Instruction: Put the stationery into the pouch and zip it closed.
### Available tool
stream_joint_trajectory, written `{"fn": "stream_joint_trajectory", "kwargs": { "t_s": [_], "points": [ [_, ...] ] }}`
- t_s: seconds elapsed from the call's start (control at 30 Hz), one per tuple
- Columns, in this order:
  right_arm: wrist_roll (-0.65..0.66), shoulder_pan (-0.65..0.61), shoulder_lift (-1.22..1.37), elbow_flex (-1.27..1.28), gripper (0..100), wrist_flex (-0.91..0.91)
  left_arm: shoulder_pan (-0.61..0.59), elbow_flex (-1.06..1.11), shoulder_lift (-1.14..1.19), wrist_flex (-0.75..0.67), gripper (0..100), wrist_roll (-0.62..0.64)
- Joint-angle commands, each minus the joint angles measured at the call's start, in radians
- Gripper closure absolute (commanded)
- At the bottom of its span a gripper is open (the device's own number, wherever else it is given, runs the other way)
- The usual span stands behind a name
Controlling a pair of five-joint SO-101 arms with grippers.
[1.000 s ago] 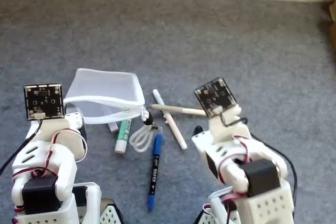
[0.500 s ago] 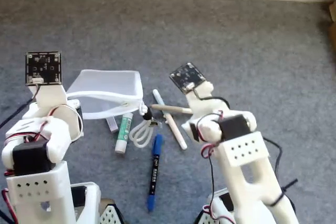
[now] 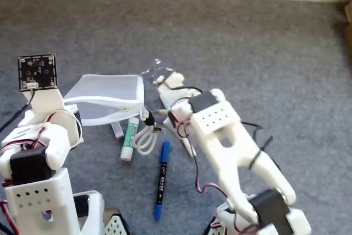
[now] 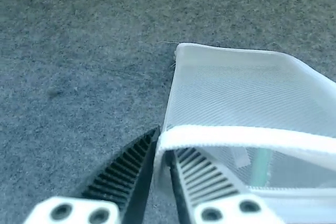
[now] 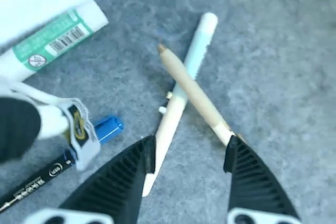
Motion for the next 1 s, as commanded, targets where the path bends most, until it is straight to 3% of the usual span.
{"fn": "stream_joint_trajectory", "kwargs": {
  "t_s": [0.0, 0.5, 0.77, 0.97],
  "points": [
    [0.029, -0.016, 0.074, -0.113, 80.0, -0.013, -0.019, -0.045, 0.012, 0.005, 99, -0.003],
    [0.026, -0.012, 0.426, -0.378, 80.0, -0.013, -0.019, -0.016, 0.012, -0.002, 99, -0.003],
    [0.026, -0.010, 0.458, -0.387, 89.3, -0.013, -0.018, -0.013, 0.012, -0.002, 99, -0.003],
    [0.025, 0.015, 0.460, -0.386, 89.7, -0.013, -0.018, -0.013, 0.012, -0.002, 99, -0.003]
  ]
}}
